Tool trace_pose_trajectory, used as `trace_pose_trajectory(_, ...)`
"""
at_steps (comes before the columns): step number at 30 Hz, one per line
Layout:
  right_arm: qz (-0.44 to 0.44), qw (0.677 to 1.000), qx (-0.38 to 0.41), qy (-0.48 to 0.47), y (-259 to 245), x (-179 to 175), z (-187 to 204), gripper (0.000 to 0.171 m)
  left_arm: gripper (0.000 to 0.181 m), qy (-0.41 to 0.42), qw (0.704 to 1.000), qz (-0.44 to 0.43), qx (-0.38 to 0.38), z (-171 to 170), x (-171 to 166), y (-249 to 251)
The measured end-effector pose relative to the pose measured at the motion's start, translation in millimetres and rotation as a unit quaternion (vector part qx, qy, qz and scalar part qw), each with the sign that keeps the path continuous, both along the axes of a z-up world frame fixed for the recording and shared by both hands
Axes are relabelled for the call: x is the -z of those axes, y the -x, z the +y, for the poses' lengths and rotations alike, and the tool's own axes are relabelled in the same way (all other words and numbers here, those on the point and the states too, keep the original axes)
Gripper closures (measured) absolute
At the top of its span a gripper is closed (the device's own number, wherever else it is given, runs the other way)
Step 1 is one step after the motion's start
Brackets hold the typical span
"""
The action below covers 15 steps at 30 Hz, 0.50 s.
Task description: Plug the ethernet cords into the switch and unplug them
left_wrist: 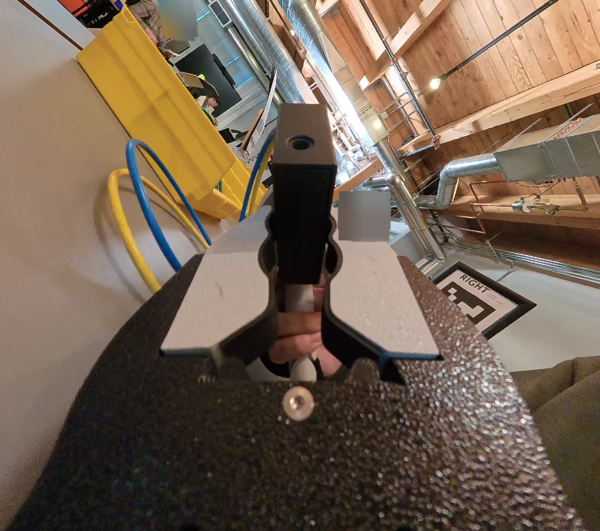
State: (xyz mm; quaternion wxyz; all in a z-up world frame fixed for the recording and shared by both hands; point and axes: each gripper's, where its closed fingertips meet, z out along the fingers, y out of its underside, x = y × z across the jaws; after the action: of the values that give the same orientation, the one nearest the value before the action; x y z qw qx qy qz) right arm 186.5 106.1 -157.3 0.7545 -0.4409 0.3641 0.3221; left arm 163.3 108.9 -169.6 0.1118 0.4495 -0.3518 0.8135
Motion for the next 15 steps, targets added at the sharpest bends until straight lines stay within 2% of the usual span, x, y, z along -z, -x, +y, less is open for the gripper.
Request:
trace_pose_trajectory(6,-0.029,0.998,0.019,0.049,-0.6,5.0,-0.1,0.157,0.155,0.004,1.000,0.006,-0.001,-0.2,2.9,-1.1)
trace_pose_trajectory(11,-0.073,0.993,0.025,0.088,0.4,0.2,2.5,0.158,0.154,0.075,0.997,0.015,0.011,2.3,-0.5,-1.1)
trace_pose_trajectory(15,-0.090,0.991,0.023,0.095,2.0,-2.8,4.0,0.158,0.154,0.089,0.996,0.021,0.017,4.4,-2.6,-0.5)
